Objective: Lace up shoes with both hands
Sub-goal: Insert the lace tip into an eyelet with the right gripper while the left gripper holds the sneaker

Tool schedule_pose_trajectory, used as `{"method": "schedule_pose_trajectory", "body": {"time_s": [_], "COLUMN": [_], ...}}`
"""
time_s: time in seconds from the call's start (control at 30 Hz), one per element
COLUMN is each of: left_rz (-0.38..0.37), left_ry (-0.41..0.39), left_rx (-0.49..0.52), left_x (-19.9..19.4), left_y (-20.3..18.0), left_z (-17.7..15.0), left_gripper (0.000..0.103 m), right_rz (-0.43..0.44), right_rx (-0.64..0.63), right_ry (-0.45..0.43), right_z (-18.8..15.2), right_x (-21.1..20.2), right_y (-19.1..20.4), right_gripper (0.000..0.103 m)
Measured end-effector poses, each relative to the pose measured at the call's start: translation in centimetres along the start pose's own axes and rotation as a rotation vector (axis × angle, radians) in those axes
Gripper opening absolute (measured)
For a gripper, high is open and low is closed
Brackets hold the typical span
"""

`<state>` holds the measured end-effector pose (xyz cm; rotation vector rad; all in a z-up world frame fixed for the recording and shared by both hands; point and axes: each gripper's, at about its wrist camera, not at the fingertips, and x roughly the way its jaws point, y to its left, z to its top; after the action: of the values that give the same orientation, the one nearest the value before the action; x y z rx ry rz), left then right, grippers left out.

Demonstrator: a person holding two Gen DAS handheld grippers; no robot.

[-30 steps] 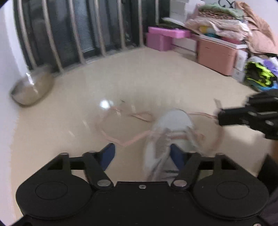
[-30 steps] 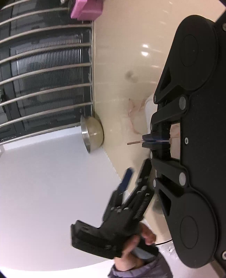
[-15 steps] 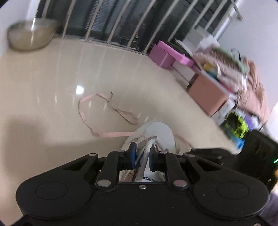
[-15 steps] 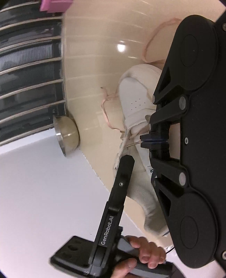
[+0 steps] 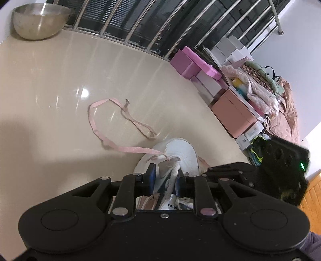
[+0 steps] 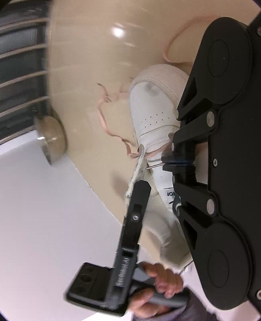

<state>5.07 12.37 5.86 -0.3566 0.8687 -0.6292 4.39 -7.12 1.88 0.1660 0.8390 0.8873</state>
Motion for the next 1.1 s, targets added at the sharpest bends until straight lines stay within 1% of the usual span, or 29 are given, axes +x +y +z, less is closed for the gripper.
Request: {"method": "schedule_pose_trajectory", "body": {"time_s": [0.1,0.2,0.53,0.63,0.73,0.87,1.07,1.1], "left_rz": [-0.003,-0.010,-0.025,-0.025,-0.025,-0.013,-0.013,-0.006], "left_ry": [0.006,0.003,0.000,-0.004,-0.008,-0.010,-0.011,-0.010], "left_rx": [0.003,-0.002,-0.011,-0.011,-0.011,0.008,0.020,0.047], "left_x": [0.0,0.0,0.1,0.2,0.2,0.2,0.2,0.2], "left_y": [0.1,0.3,0.7,0.9,0.9,0.5,0.4,0.1], "left_z": [0.1,0.0,0.0,-0.1,-0.2,-0.3,-0.4,-0.5], "left_gripper": [0.021,0.021,0.022,0.025,0.025,0.025,0.025,0.025], "right_rz": [0.096,0.141,0.121,0.110,0.112,0.131,0.134,0.134], "right_rx": [0.084,0.103,0.048,0.042,0.038,0.060,0.067,0.068], "right_ry": [0.052,0.070,0.070,0.062,0.044,0.026,-0.009,-0.015], "right_z": [1.0,1.2,1.3,1.2,1.1,0.9,1.2,1.2], "right_x": [0.3,0.4,0.2,0.0,-0.2,-0.1,0.2,0.3], "right_y": [-1.9,-2.6,-1.6,-1.4,-1.4,-1.9,-1.7,-1.7], "right_gripper": [0.000,0.000,0.000,0.000,0.000,0.000,0.000,0.000]}}
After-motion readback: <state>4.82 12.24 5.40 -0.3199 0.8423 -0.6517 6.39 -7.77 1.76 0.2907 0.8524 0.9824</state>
